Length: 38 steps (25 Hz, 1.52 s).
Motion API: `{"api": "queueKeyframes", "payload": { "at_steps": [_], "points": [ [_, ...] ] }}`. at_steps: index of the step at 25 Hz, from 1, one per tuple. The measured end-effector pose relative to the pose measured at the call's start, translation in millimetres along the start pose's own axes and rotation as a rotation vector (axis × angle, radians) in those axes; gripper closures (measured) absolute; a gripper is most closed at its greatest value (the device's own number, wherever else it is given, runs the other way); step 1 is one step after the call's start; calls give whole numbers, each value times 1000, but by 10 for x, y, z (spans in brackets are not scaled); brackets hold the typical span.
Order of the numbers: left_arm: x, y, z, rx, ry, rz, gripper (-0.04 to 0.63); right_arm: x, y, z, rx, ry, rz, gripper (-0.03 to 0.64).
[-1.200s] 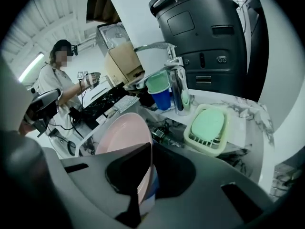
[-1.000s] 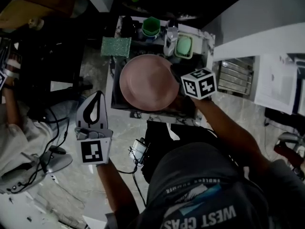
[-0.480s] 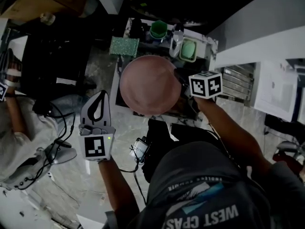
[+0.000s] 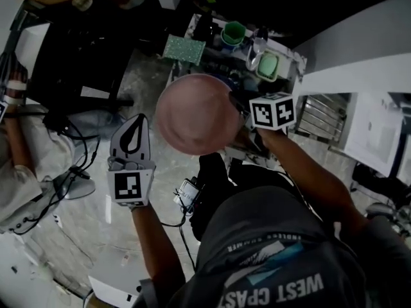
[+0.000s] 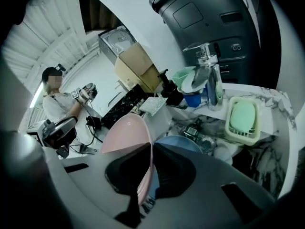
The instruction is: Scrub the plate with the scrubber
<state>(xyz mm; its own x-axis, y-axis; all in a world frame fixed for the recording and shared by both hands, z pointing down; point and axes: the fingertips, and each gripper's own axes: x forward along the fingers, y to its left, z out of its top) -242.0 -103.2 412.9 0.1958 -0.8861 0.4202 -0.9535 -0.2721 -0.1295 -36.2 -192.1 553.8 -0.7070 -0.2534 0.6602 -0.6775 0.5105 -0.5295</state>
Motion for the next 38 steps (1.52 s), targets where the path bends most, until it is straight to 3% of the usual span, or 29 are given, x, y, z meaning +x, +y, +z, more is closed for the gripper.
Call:
{"api": "queueKeyframes", "payload": {
  "at_steps": [25,35,38],
  "points": [
    [-205,383,-1161,-129,101,76,595,746,544,-232,-68,106,21,577],
    [-191,404,-1245,-137,103,58,595,771,632,-140,-228,101,41,575],
    [-218,435,-1240,-135,100,60,595,752,640,36,-290,58,23,507]
  ]
}}
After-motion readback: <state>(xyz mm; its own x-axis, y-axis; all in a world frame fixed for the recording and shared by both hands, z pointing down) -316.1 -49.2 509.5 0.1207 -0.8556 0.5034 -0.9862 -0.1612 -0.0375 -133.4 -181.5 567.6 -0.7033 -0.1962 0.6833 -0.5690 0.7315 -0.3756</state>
